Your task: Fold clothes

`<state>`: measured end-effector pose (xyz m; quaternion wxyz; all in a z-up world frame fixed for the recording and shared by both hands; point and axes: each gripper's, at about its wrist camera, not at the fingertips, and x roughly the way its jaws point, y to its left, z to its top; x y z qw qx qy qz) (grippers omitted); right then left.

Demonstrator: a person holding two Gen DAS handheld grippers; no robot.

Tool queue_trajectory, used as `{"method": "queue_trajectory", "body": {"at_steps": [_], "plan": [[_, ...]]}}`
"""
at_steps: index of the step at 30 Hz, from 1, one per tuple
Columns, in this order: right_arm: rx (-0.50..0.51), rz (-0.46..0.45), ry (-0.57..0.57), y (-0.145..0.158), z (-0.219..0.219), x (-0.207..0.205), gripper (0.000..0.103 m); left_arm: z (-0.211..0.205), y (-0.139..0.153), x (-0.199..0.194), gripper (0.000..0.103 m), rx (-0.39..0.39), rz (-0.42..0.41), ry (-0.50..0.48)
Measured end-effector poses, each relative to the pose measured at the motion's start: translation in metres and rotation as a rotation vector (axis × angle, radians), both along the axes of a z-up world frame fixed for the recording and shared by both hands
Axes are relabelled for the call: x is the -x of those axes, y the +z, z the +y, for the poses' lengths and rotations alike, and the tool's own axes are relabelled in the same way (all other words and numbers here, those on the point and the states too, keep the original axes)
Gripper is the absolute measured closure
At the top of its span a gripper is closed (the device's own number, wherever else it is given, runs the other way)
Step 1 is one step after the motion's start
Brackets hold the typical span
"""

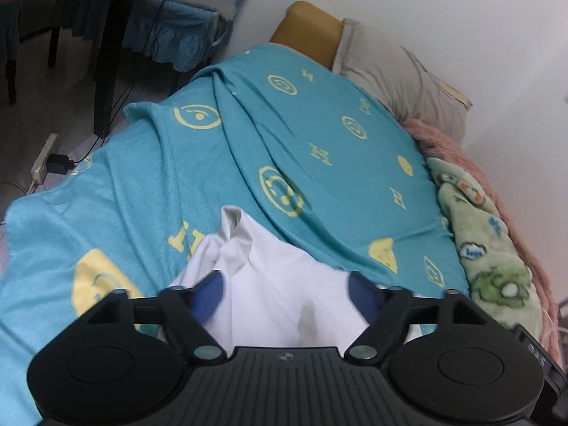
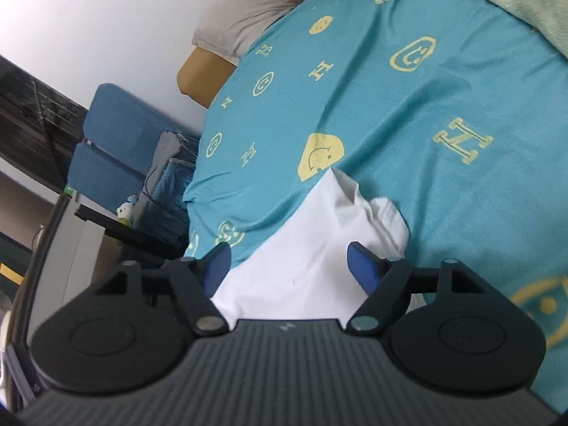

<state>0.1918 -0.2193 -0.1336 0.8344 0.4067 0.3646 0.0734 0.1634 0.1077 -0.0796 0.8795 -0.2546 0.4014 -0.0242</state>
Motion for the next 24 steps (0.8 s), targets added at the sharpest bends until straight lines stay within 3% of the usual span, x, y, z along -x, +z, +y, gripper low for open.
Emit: {"method": "queue_trajectory", "body": {"at_steps": [2, 5, 8, 14, 21, 24], "plan": [[-0.012, 0.012, -0.010, 0.004, -0.001, 0.011, 0.028, 0.002, 0.007, 0.018, 0.019, 0.040, 0.009, -0.023], [-0.037, 0.046, -0.023, 0.008, -0.004, 0.033, 0.028, 0.007, 0.009, 0.049, 0.007, 0.146, 0.059, -0.039], [-0.068, 0.090, -0.028, 0.012, -0.006, 0.056, 0.028, 0.013, 0.000, 0.070, 0.007, 0.257, 0.128, -0.045], [-0.179, 0.155, -0.020, 0.007, -0.001, 0.093, 0.028, 0.024, -0.030, 0.086, 0.006, 0.376, 0.262, -0.020], [-0.370, 0.276, 0.017, -0.027, 0.017, 0.112, 0.028, 0.037, -0.069, 0.073, 0.006, 0.462, 0.356, 0.093], [-0.511, 0.344, -0.011, -0.057, 0.019, 0.106, 0.028, 0.050, -0.092, 0.065, 0.008, 0.576, 0.383, 0.196]]}}
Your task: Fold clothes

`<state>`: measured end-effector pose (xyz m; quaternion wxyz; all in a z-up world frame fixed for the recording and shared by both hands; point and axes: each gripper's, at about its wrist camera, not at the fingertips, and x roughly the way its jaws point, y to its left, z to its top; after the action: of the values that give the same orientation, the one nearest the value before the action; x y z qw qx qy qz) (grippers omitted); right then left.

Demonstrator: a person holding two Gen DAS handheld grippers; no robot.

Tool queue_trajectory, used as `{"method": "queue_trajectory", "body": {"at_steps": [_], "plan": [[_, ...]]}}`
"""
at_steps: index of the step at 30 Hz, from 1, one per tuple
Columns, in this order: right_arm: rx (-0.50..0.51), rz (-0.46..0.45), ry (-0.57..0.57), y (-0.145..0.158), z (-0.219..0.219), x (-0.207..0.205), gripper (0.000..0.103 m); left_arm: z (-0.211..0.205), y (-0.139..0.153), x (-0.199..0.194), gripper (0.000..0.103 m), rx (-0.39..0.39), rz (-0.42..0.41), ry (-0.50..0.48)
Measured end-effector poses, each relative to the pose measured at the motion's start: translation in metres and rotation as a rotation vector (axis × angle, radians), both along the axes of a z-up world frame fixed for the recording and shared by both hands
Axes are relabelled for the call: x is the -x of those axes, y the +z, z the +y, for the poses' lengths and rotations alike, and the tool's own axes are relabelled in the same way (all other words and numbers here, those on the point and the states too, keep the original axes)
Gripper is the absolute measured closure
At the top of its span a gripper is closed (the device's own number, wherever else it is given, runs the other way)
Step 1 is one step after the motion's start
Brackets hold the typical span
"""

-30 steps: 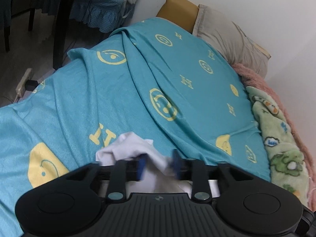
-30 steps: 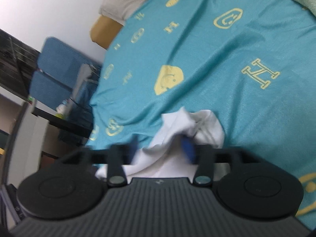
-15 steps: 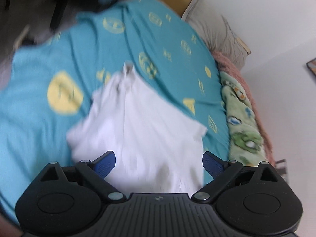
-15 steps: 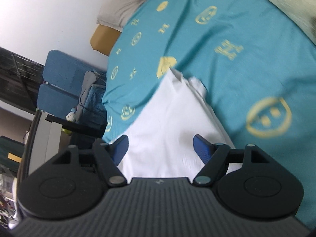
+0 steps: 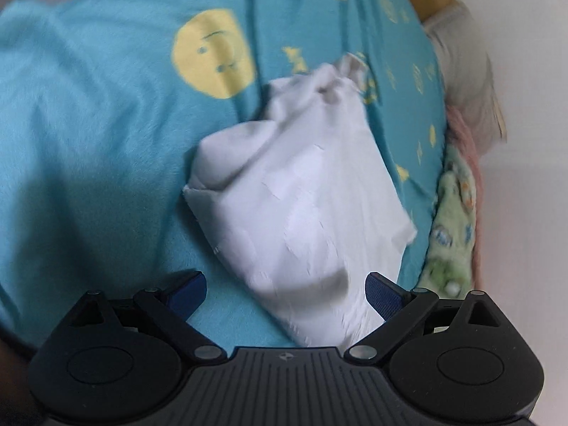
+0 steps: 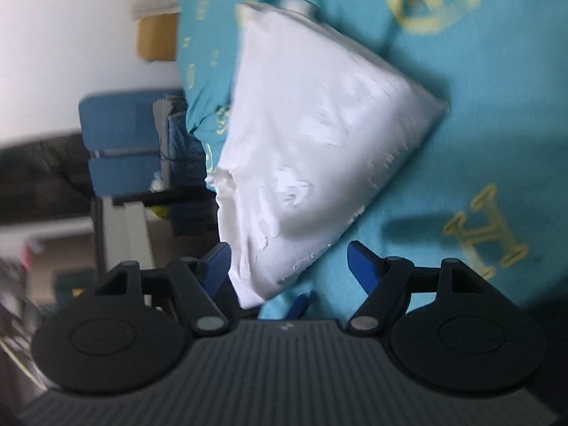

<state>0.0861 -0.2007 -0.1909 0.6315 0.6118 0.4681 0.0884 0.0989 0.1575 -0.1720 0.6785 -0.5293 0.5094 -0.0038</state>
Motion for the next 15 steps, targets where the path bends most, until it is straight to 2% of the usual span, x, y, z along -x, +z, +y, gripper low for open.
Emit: {"method": "queue_trajectory", "body": {"at_steps": [1, 3, 5, 7, 9, 12, 15], "plan": [[-0.021, 0.029, -0.024, -0.008, -0.001, -0.001, 0.028, 0.004, -0.005, -0.002, 0.010, 0.022, -0.001, 0.036], [-0.043, 0.068, -0.079, -0.020, -0.003, -0.002, 0.029, 0.010, -0.008, -0.006, 0.022, 0.045, -0.020, 0.083], [-0.005, 0.060, -0.165, -0.018, -0.010, 0.002, 0.028, 0.011, -0.006, -0.009, 0.024, 0.040, -0.043, 0.092], [0.022, 0.038, -0.250, -0.015, -0.019, 0.008, 0.028, 0.011, -0.005, -0.009, 0.035, 0.016, -0.059, 0.097], [-0.005, 0.038, -0.265, -0.018, -0.020, 0.010, 0.028, 0.011, -0.006, -0.008, 0.055, -0.005, -0.061, 0.105], [-0.046, 0.037, -0.285, -0.022, -0.021, 0.013, 0.029, 0.010, -0.006, -0.007, 0.067, -0.008, -0.074, 0.120], [0.021, 0.002, -0.258, -0.015, -0.015, 0.010, 0.028, 0.008, -0.002, -0.007, 0.072, -0.029, -0.092, 0.106]]}}
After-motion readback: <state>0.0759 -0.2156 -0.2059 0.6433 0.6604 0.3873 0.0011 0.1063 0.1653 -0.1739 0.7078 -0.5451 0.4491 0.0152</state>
